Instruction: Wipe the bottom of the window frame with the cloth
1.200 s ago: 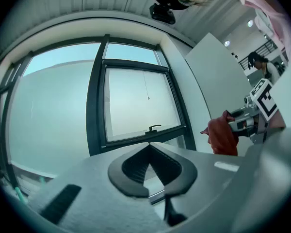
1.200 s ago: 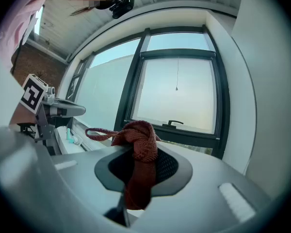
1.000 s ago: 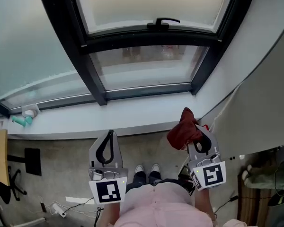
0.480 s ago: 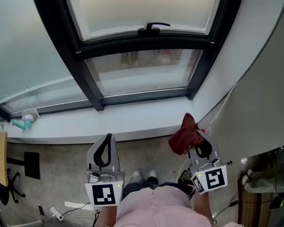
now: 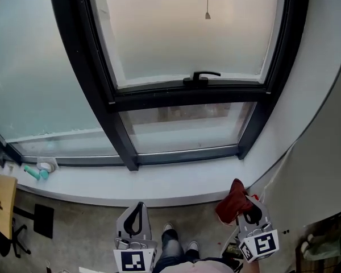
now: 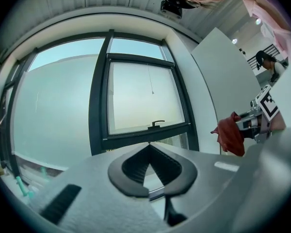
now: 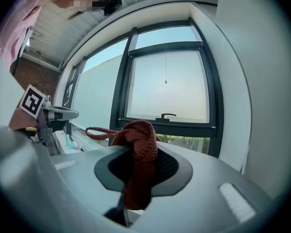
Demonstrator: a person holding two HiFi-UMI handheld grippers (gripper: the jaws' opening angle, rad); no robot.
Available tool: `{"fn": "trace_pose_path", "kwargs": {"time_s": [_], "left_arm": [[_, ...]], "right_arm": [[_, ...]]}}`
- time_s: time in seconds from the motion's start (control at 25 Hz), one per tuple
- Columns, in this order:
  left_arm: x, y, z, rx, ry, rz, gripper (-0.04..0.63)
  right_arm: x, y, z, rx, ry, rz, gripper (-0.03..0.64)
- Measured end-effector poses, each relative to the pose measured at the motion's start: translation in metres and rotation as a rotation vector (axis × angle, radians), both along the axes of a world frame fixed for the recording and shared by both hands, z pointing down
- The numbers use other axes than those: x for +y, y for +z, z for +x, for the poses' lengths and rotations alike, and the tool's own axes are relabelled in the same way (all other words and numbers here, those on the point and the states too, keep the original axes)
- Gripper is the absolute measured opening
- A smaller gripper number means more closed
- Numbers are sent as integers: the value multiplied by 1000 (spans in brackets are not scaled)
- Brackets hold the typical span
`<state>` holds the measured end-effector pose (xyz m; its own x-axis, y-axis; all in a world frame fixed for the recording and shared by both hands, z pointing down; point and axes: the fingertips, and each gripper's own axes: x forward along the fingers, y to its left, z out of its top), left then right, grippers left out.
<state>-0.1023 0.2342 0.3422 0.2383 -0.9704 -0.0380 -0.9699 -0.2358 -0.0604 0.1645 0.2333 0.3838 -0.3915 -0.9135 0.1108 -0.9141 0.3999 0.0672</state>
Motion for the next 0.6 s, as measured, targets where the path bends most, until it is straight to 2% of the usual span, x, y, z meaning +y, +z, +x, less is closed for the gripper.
{"fn": "trace_pose_path", "kwargs": {"time_s": [0.16, 0.28, 0.44, 0.6], "left_arm": [[-35, -1, -29, 5, 4, 0, -3], [-64, -11, -55, -13, 12, 21, -3], [-101, -22, -87, -40, 23, 44, -3], [-128, -24, -107, -55, 31, 35, -3]], "right_arm": [[-40, -7, -26, -4, -14, -15, 71], [-76, -26, -61, -39, -65, 27, 72], [-112, -39, -113, -9, -135, 66, 74], [-136, -35, -137, -11, -123, 64, 74]]}}
